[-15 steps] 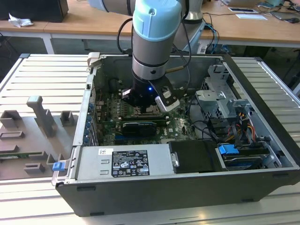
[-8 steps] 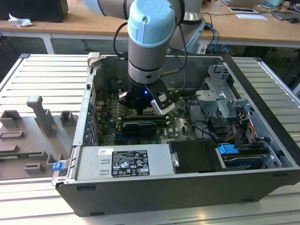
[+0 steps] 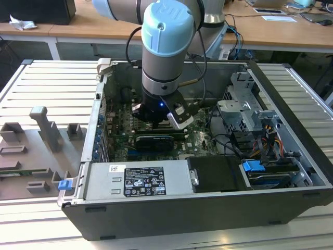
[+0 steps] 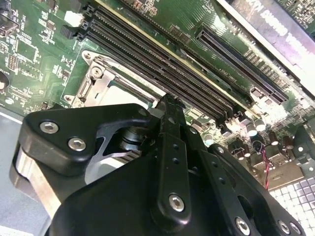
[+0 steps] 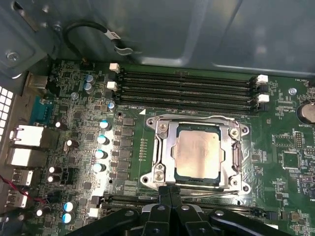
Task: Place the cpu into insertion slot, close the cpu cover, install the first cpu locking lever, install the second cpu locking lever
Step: 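Install the second cpu locking lever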
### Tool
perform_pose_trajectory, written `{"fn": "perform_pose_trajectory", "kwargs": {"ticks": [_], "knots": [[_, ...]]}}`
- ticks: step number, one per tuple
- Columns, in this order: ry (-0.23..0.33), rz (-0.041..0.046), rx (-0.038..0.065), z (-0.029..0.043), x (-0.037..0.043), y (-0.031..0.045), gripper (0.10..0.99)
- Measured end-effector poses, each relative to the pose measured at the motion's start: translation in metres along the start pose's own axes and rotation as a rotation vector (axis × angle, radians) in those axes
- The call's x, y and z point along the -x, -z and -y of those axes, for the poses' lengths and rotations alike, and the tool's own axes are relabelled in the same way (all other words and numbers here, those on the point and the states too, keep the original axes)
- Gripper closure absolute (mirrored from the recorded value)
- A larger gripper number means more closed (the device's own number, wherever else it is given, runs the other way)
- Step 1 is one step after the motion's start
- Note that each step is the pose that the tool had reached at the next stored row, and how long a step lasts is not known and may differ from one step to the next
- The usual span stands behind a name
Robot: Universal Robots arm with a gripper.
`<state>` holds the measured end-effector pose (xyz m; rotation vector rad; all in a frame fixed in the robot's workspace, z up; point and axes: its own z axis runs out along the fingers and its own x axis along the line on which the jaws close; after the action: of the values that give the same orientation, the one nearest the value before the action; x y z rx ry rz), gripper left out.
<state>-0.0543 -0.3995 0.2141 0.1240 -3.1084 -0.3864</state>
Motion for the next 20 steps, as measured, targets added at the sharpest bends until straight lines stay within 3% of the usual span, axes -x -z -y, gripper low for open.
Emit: {"fn": "perform_pose_trajectory", "kwargs": {"ticks": [6,7,11,14,20], "knots": [[0.002,0.0001,0.010,0.0015,-0.0047,-0.0007,0.980],[0.003,0.0006,0.018,0.0022,-0.0068,-0.0007,0.980],[0.005,0.0014,0.034,0.0044,-0.0106,-0.0010,0.980],[0.009,0.0027,0.062,0.0077,-0.0134,-0.0037,0.980],[0.015,0.0035,0.090,0.0111,-0.0161,-0.0095,0.980]]}}
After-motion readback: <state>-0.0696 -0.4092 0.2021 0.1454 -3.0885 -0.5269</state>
